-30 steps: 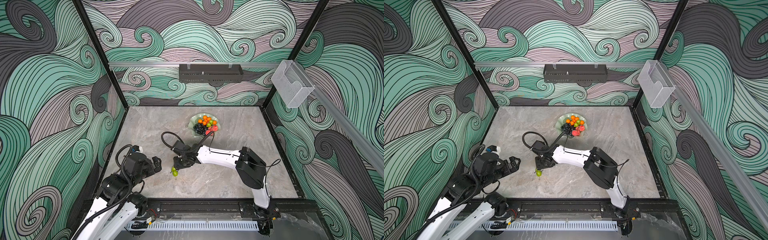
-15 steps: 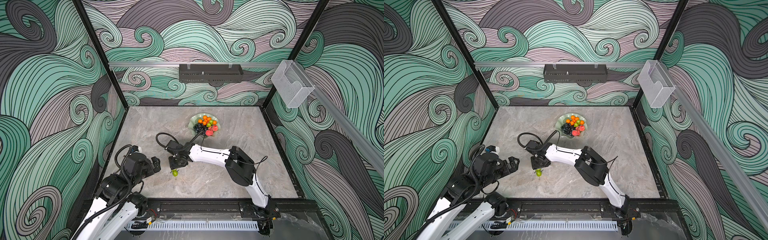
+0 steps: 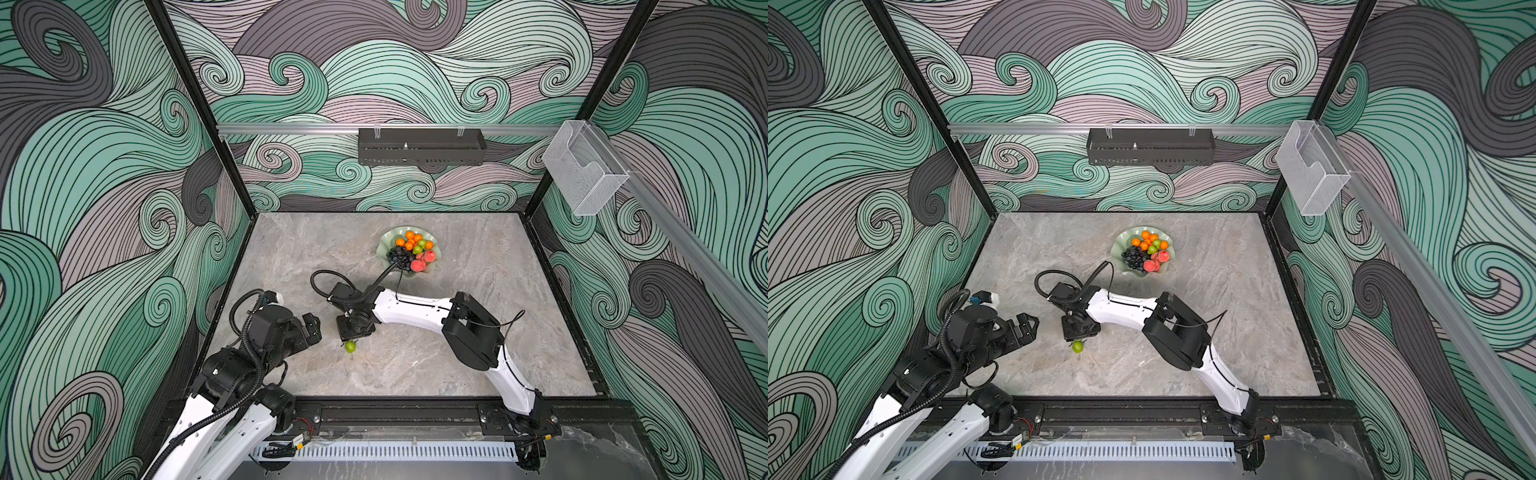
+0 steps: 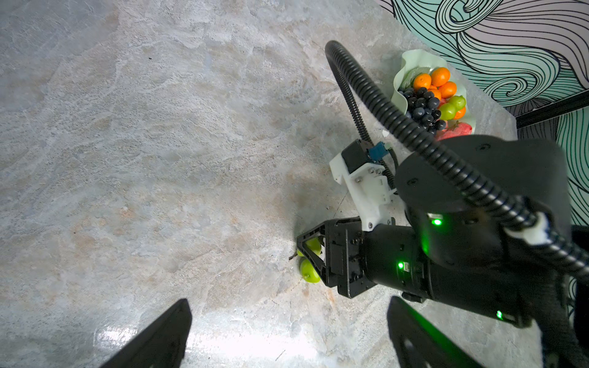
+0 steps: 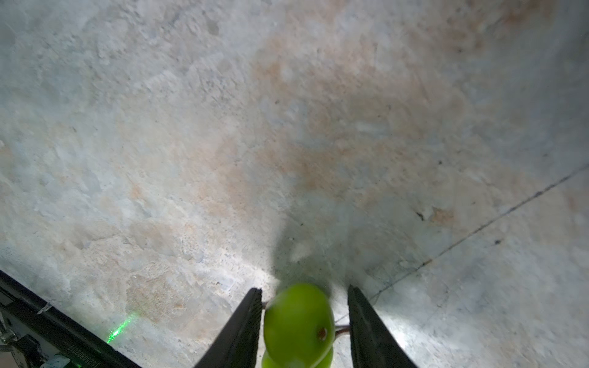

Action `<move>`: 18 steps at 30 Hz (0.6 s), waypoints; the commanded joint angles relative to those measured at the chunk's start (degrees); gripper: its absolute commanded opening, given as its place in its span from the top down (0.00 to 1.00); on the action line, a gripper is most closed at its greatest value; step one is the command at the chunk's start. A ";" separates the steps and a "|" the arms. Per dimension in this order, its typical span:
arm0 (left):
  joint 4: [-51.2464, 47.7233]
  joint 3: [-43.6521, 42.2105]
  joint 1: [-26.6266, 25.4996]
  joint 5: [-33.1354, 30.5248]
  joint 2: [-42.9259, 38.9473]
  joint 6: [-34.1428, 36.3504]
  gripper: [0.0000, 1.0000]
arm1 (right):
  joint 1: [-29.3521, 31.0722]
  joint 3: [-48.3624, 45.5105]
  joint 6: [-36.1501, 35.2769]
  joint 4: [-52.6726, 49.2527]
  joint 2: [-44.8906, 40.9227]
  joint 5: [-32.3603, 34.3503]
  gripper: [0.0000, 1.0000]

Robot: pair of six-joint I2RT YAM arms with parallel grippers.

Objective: Place and organize the fake fruits in the fruit bowl
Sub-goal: 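Close the left gripper on another green pear while the right gripper lifts its pear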

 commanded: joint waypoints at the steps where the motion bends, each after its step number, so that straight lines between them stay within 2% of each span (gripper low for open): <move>1: -0.19 0.92 -0.14 -0.17 0.74 0.25 0.01 | 0.28 1.23 0.26 -1.49 1.55 -0.48 0.56; 18: 0.08 0.99 -0.14 -0.06 0.79 0.32 0.01 | 0.25 1.36 0.43 -1.46 1.77 -1.07 0.63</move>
